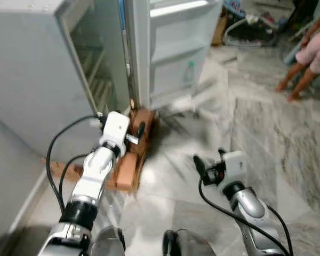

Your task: Restocking fridge

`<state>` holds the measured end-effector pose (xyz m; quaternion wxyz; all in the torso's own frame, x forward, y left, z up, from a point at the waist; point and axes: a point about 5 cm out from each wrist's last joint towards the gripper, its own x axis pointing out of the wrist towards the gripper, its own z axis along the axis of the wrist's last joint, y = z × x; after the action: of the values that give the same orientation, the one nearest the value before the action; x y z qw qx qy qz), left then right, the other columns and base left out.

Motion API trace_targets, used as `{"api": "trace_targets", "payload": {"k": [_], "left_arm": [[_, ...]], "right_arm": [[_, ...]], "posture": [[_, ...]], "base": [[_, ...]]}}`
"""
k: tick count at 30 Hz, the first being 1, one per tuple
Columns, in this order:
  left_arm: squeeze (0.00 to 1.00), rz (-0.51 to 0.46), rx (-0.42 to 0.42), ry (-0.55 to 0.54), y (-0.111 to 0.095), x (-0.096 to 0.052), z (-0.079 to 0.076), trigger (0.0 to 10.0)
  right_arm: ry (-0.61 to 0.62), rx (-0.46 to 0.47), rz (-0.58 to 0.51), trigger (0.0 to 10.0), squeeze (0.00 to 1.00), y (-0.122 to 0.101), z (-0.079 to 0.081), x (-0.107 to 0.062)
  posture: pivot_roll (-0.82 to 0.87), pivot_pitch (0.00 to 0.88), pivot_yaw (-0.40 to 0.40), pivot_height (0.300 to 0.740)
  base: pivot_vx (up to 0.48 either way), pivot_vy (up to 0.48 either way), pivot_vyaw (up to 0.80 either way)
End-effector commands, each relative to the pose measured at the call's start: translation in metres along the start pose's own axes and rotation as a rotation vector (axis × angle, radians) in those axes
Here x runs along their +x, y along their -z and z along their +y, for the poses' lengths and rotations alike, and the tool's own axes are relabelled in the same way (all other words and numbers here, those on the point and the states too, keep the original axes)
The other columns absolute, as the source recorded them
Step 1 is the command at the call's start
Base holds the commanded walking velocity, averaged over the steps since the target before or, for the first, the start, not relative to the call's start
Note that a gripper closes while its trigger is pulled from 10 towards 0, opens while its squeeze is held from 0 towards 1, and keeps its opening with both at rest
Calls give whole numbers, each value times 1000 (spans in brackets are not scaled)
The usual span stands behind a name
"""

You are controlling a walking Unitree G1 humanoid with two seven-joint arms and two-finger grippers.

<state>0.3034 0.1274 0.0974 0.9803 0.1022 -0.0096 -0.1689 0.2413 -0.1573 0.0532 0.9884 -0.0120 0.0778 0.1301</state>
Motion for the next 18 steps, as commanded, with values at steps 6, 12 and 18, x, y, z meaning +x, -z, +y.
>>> {"api": "trace_targets", "payload": {"k": [6, 12, 18], "left_arm": [[0, 64, 40, -21, 12, -23, 6, 10000], [0, 104, -3, -46, 21, -38, 1, 10000], [0, 120, -1, -61, 24, -42, 2, 10000]], "right_arm": [[18, 6, -43, 10000, 0, -11, 3, 6], [51, 2, -77, 10000, 0, -20, 3, 14], [82, 15, -80, 10000, 0, -19, -2, 19]], "posture": [[68, 141, -54, 740], [50, 121, -59, 740], [46, 108, -62, 740]], "base": [[262, -399, 0], [302, -366, -344], [391, -236, -800]]}}
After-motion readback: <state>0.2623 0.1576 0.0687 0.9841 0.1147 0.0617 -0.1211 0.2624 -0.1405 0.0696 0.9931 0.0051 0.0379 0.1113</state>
